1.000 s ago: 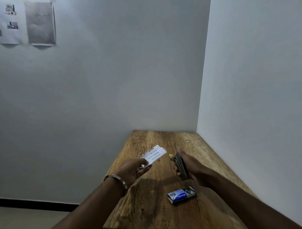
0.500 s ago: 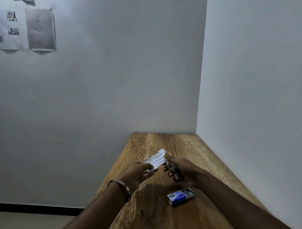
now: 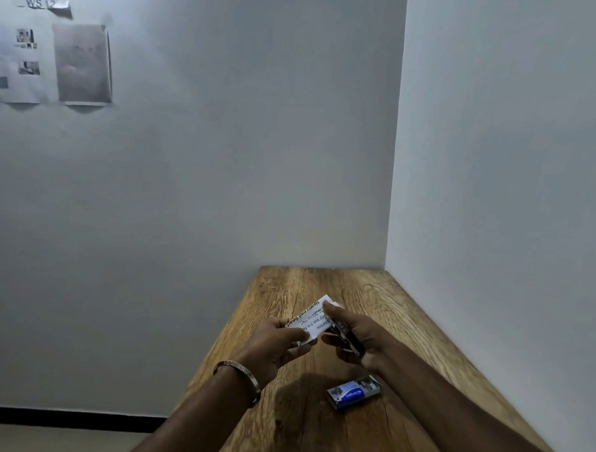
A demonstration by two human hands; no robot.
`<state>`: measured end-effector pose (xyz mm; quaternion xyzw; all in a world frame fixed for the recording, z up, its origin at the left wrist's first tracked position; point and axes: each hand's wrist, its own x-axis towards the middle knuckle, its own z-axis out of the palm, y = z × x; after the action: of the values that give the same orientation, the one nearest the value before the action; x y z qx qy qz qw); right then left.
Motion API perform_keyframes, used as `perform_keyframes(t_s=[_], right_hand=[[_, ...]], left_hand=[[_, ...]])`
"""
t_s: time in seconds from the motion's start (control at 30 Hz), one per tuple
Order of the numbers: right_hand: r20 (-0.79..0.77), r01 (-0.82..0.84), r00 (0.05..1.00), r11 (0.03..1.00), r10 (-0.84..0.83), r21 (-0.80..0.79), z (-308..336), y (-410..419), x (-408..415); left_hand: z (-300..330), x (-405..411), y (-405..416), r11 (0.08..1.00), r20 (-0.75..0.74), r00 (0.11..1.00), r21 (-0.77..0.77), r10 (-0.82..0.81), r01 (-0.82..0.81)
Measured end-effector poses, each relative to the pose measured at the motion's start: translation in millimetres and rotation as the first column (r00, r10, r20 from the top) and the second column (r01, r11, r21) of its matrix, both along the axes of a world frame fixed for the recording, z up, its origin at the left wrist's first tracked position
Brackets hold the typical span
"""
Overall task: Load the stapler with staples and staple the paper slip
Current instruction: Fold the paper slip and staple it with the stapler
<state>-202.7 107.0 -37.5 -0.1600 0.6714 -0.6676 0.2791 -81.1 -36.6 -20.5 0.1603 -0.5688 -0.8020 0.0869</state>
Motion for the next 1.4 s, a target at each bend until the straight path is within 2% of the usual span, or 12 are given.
perform_keyframes(t_s=[0.37,0.5,0.73,0.93,1.4], right_hand=[[-0.027,0.138,0.989,0.979,-0.144,-0.15,2,-7,3],[-0.027,0.182,0.982,0.972,-0.188,-0.149,-2,-8,6],[-0.026,0.134,0.99,0.984,-0.138,-0.119,0,-6,10],[0.07,-0.004,0.997,0.988,0.016,-0.156,5,-3,13],[0.011,0.005,1.0,0.994,-0.003,-0.113,-4,25,-6]], left_hand=[[0,0,-1,1.0,-0.011,1.0,0.01,0.009,-0.009],[0,0,-1,1.0,0.004,1.0,0.0,0.012,-0.012],[0,0,-2,1.0,0.001,1.0,0.017,0.026,-0.026],[5,3,1,0.999,-0.008,0.999,0.034,0.04,-0.04],[7,6,-9,0.995,0.012,0.998,0.078,0.068,-0.069]])
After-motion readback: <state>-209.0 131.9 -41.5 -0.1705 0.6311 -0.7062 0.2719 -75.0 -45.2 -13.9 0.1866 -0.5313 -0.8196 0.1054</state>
